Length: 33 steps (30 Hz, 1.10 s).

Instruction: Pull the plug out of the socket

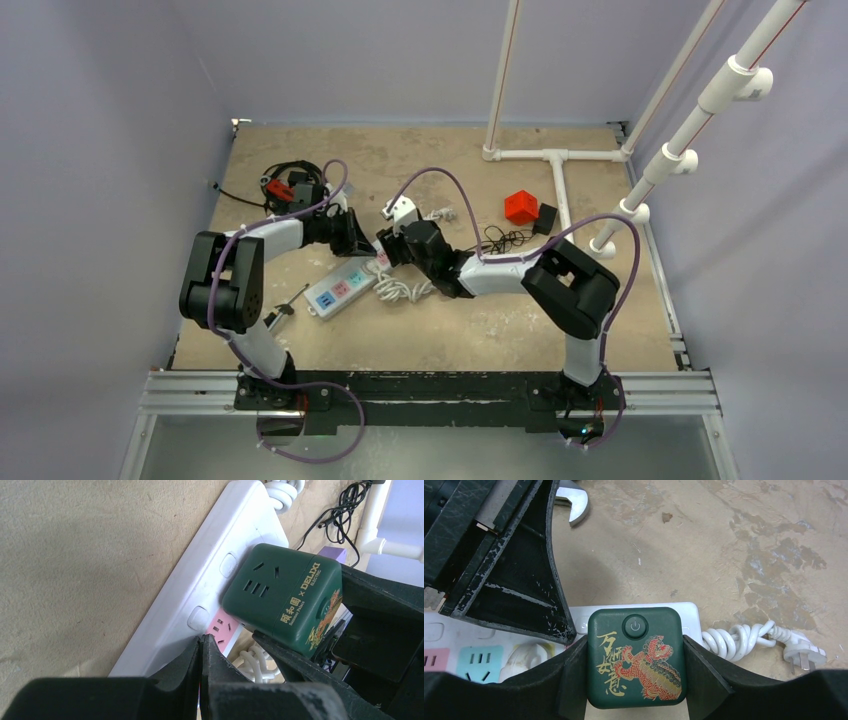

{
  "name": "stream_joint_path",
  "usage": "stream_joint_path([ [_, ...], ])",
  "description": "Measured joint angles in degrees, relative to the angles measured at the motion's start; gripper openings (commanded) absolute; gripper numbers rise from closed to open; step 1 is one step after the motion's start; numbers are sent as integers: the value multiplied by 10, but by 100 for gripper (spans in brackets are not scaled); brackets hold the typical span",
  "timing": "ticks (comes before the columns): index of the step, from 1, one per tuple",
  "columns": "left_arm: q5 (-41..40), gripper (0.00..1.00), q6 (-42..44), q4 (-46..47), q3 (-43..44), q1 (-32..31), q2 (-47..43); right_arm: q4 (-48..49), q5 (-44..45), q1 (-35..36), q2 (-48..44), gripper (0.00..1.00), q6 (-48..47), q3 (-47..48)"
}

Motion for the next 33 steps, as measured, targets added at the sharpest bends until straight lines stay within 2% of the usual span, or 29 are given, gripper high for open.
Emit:
stream_joint_path([
  [9, -3, 0, 0, -1, 1, 0, 0, -26, -5, -3, 7, 0, 3, 21],
  [22, -10, 0, 0, 8, 7, 0, 6, -34, -140, -72, 20, 0, 36, 40],
  [29, -10, 0, 0, 9, 8, 0, 6, -33, -136, -70, 20, 0, 33, 40],
  [33, -10, 0, 0, 9, 8, 0, 6, -33, -98, -50, 20, 0, 27, 40],
])
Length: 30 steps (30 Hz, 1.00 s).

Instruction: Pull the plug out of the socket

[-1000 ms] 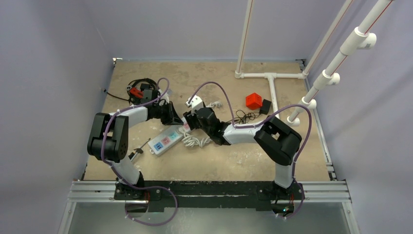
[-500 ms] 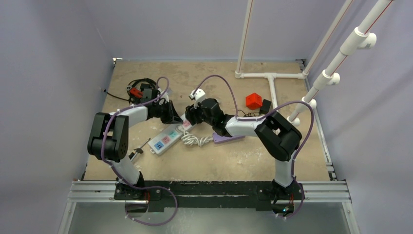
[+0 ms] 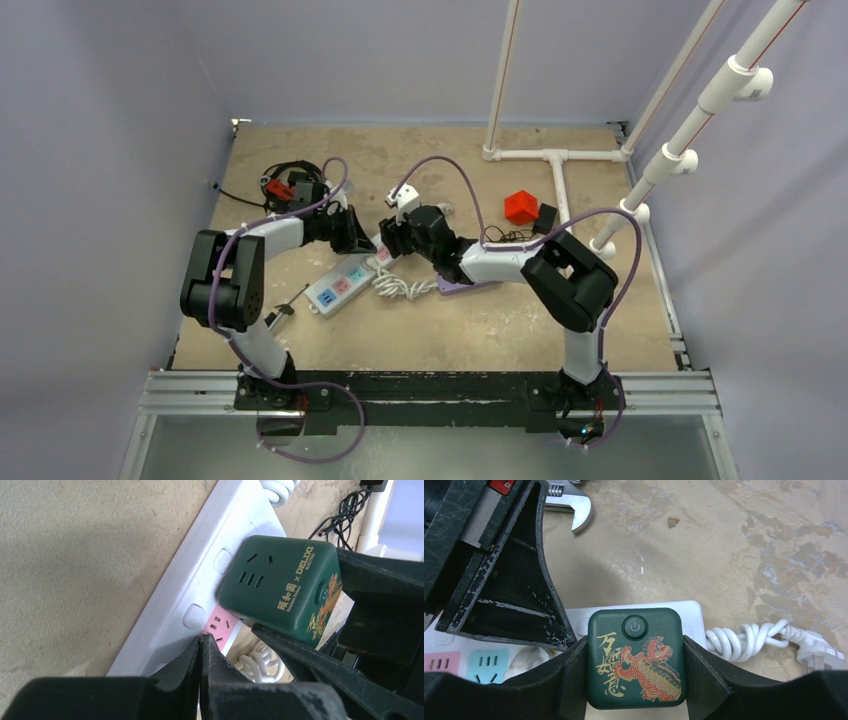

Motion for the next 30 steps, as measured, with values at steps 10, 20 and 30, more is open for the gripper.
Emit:
stream_joint_path([
  [10, 0, 0, 0, -2, 0, 0, 1, -6, 140, 58, 11, 0, -24, 11],
  [20, 0, 0, 0, -1, 1, 0, 1, -7, 106, 37, 10, 0, -10, 12],
  [30, 0, 0, 0, 12, 4, 0, 7, -2, -40, -34, 9, 0, 14, 12],
])
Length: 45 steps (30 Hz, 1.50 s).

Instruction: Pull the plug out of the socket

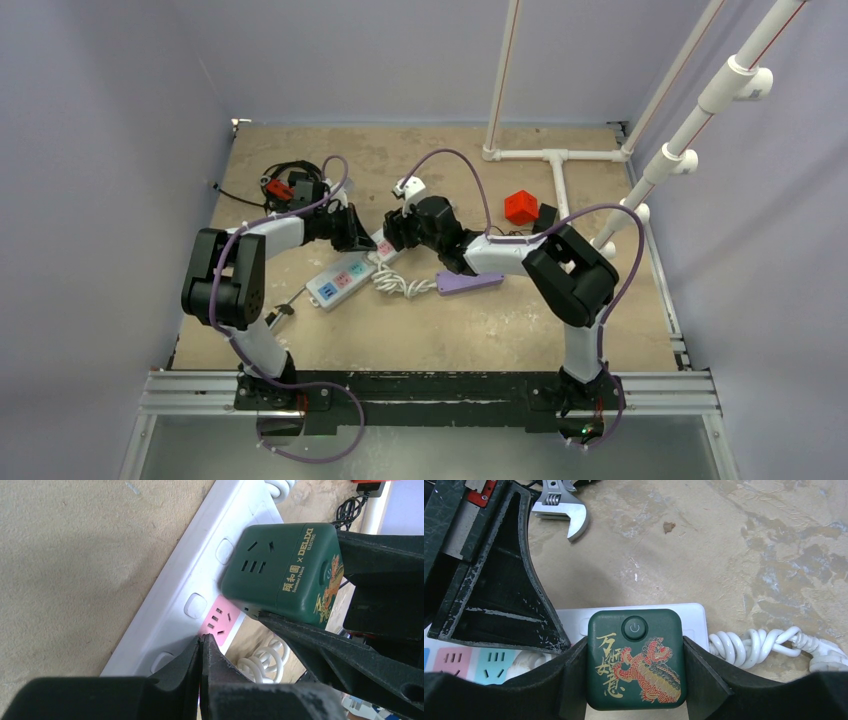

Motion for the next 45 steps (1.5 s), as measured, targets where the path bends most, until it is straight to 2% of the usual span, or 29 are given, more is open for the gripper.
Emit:
stream_joint_path([
  [6, 0, 0, 0, 0, 0, 0, 0, 5, 14, 5, -1, 0, -2, -3],
  [13, 1, 0, 0, 0, 0, 0, 2, 1, 143, 64, -7, 0, -21, -10],
  [17, 4, 0, 0, -6, 0, 0, 2, -4, 186, 83, -7, 0, -23, -10],
  [24, 4, 0, 0, -6, 0, 0, 2, -4, 170, 72, -7, 0, -18, -10],
  [31, 4, 0, 0, -2, 0, 0, 2, -7, 60, 19, -19, 0, 9, -19],
  [34, 4, 0, 0, 0, 0, -1, 3, -8, 47, 13, -20, 0, 10, -19],
  [39, 4, 0, 0, 0, 0, -1, 3, -8, 57, 18, -20, 0, 8, -19],
  [45, 4, 0, 0, -1, 0, -1, 3, -10, 138, 54, -20, 0, -5, -19],
])
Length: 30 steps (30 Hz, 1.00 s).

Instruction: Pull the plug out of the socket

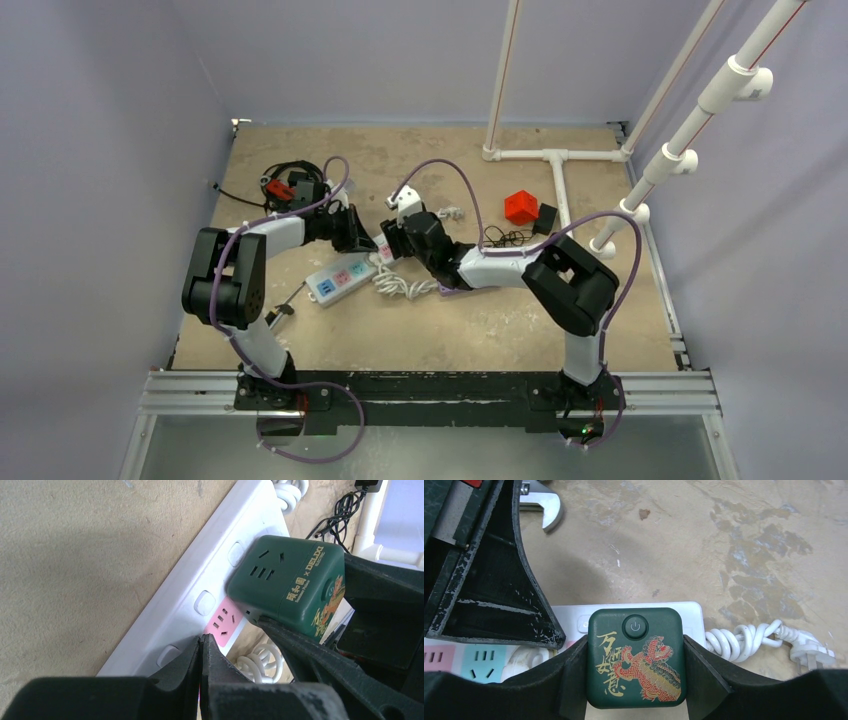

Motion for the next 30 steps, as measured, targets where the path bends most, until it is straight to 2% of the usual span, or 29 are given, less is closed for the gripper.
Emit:
stream_joint_path([
  [5, 2, 0, 0, -3, 0, 0, 0, -7, 57, 21, 0, 0, -3, 0],
  [9, 2, 0, 0, -4, 0, -1, 0, -7, 52, 19, 0, 0, -1, 0],
  [18, 1, 0, 0, 2, 0, -2, 1, -5, -93, -47, -12, 0, 26, -11],
  [21, 1, 0, 0, 3, 0, -2, 1, -5, -99, -53, -16, 0, 23, -15],
  [25, 1, 0, 0, 3, 0, -2, 1, -6, -75, -40, -16, 0, 18, -15],
  [30, 1, 0, 0, 0, 0, -2, 1, -16, 22, 5, -16, 0, 3, -11],
])
